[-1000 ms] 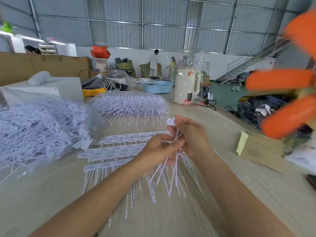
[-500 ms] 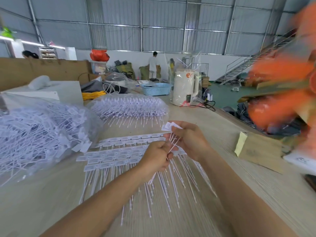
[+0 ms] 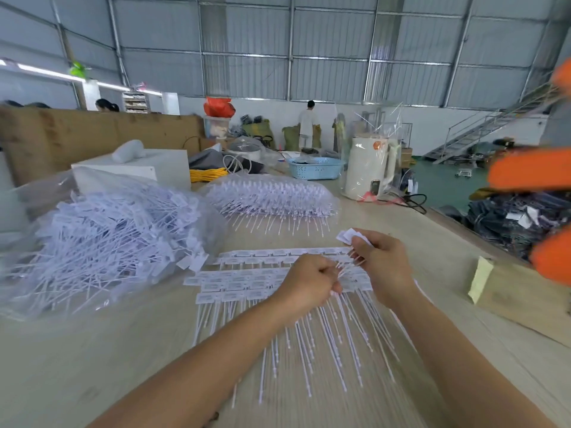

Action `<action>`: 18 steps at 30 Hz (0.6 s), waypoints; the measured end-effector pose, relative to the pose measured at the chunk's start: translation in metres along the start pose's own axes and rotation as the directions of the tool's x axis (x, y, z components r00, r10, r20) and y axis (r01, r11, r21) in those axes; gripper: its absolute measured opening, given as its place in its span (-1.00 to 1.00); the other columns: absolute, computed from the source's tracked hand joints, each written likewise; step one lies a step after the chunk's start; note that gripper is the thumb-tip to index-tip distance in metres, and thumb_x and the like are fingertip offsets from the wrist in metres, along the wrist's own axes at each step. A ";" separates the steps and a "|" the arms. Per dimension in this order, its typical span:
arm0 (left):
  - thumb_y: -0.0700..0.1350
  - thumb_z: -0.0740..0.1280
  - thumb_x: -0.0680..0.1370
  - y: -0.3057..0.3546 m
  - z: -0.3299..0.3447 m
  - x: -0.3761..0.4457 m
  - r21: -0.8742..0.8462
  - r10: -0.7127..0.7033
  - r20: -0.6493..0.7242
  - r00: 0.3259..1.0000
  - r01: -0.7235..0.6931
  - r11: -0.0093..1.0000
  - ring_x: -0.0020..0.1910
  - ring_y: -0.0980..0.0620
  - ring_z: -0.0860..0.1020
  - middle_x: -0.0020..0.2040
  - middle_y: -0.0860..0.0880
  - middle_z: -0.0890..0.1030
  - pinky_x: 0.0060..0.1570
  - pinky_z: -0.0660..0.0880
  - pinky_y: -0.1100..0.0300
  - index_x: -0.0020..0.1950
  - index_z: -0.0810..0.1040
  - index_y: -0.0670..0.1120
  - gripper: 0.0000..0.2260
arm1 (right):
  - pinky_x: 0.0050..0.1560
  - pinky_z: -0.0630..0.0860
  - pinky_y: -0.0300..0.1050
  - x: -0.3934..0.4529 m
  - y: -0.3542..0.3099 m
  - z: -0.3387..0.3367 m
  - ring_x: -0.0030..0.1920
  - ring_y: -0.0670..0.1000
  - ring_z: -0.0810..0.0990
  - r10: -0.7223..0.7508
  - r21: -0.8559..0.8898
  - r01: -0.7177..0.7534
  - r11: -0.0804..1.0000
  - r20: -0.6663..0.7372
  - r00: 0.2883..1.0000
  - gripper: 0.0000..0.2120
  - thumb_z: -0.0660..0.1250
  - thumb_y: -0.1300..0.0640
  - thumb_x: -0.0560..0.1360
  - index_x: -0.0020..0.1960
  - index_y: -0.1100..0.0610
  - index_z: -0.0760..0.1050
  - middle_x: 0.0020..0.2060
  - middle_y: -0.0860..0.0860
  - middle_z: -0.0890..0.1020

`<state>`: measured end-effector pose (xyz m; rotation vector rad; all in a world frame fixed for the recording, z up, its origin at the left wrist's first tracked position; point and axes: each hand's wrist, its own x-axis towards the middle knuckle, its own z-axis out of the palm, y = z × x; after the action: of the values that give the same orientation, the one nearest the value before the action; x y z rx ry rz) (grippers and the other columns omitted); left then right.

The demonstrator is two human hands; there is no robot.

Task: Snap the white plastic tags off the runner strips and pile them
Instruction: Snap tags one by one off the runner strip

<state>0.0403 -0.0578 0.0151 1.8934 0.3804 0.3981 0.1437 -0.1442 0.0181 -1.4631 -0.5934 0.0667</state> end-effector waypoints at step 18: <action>-0.24 0.15 0.59 -0.073 -0.229 -0.119 0.734 0.296 -0.482 0.825 0.196 0.650 -0.06 -0.18 0.49 -0.09 -0.23 0.53 -0.17 0.26 0.17 -0.04 0.52 -0.22 -0.84 | -0.15 0.57 -0.10 -0.057 -0.033 0.243 -0.19 0.03 0.64 0.007 0.019 -0.024 1.000 0.625 0.781 -0.73 0.27 0.26 0.56 0.25 0.15 0.44 0.02 0.14 0.61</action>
<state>-0.1731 0.1041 0.0120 2.5995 1.0357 0.9805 -0.0158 0.0503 0.0283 -1.4090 -1.1174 0.5960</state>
